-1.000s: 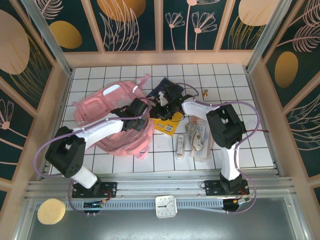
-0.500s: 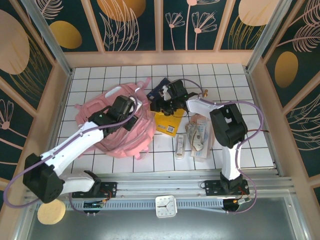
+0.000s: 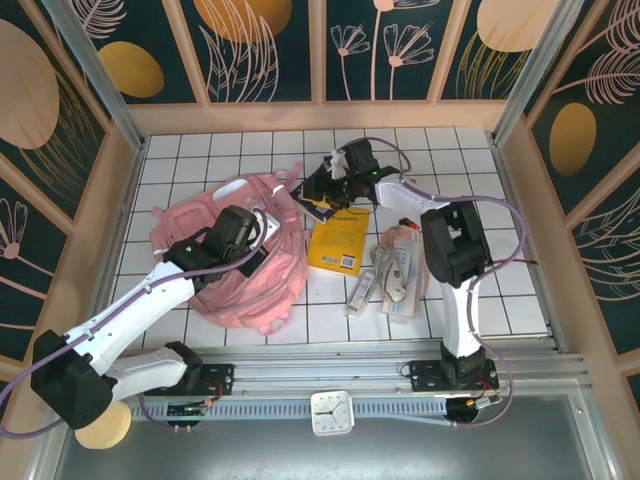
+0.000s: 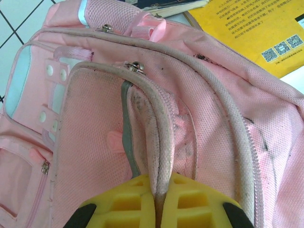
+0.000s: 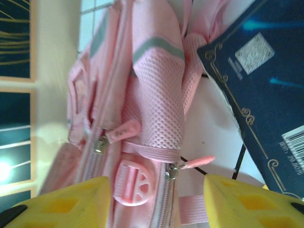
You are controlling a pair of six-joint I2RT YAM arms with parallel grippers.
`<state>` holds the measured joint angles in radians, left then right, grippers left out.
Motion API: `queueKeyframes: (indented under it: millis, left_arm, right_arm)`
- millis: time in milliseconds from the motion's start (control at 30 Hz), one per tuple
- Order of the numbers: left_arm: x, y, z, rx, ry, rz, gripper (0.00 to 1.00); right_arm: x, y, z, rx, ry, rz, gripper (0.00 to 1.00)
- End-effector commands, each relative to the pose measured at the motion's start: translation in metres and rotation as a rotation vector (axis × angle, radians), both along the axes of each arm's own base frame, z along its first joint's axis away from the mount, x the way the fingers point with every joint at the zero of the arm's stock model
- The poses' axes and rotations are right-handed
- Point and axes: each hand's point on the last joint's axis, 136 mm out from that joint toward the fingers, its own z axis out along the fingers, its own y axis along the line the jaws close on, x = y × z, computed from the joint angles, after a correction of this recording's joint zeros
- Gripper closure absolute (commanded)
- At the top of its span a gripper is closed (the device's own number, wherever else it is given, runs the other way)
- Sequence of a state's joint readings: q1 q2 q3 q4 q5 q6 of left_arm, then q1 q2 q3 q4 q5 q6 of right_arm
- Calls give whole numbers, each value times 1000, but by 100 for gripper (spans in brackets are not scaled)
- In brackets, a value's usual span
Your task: Pack the student bag
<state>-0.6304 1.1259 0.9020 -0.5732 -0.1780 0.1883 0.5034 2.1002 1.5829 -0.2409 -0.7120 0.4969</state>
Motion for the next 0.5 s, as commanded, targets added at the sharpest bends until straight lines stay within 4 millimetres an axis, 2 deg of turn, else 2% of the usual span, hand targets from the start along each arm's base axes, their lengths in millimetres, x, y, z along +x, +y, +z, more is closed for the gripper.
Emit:
queueKeyframes:
  millis: [0, 100, 200, 300, 367, 467]
  left_arm:
    - [6, 4, 29, -18, -115, 8, 100]
    - [6, 8, 43, -10, -149, 2, 100]
    - [4, 10, 42, 26, -140, -12, 100]
    - [3, 9, 49, 7, -155, -21, 100]
    - [4, 10, 59, -4, -179, -15, 100]
    - [8, 11, 92, 0, -262, -32, 100]
  right_arm:
    - [-18, 8, -24, -44, 58, 70, 45]
    - [-16, 15, -26, -17, 58, 78, 45]
    - [-11, 20, -28, -19, 57, 72, 45]
    - [-8, 26, -28, 5, 62, 85, 44]
    - [-7, 30, -23, 56, 66, 91, 41]
    - [-8, 35, -4, 162, 44, 108, 36]
